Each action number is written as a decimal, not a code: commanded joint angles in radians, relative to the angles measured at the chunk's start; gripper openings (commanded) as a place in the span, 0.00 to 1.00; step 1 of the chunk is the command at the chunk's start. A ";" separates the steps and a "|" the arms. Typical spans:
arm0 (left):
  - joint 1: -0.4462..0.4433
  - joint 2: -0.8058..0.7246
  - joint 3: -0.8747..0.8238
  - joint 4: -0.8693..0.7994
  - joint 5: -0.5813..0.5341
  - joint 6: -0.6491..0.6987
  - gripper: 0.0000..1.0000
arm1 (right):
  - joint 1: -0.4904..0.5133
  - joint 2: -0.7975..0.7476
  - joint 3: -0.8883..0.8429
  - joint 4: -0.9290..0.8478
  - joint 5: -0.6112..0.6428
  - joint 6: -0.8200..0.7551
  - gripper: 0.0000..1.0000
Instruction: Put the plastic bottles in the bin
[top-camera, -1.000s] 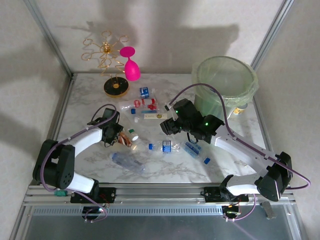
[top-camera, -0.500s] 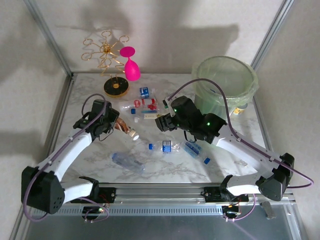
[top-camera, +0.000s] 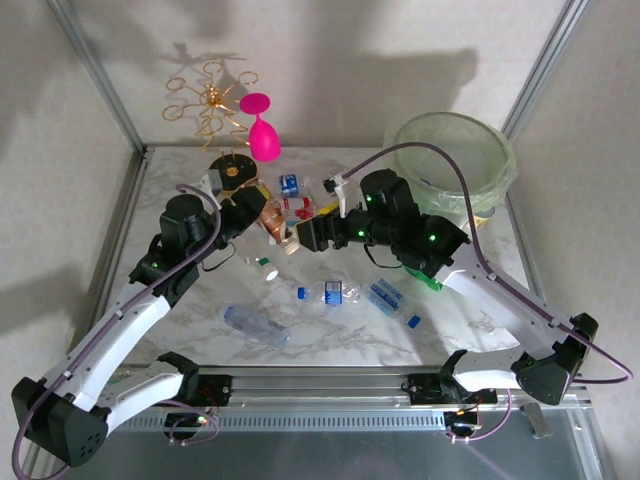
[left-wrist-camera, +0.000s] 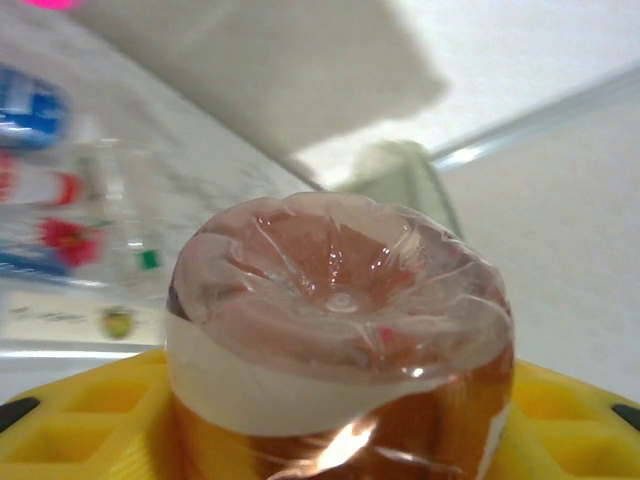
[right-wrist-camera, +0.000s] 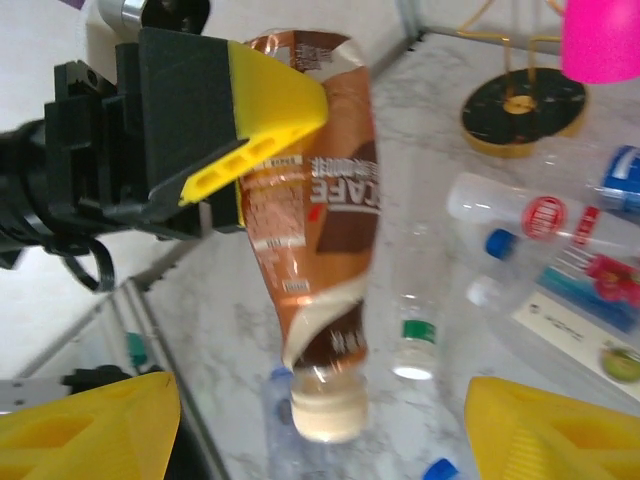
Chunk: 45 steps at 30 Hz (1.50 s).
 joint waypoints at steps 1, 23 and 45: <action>-0.021 -0.022 0.005 0.226 0.173 0.038 0.52 | -0.049 -0.030 0.007 0.113 -0.245 0.074 0.76; -0.201 0.004 0.018 0.488 0.272 -0.021 0.53 | -0.136 -0.052 -0.112 0.404 -0.648 0.280 0.71; -0.271 -0.054 0.233 0.029 -0.043 0.275 1.00 | -0.265 -0.076 0.036 0.120 -0.426 0.148 0.41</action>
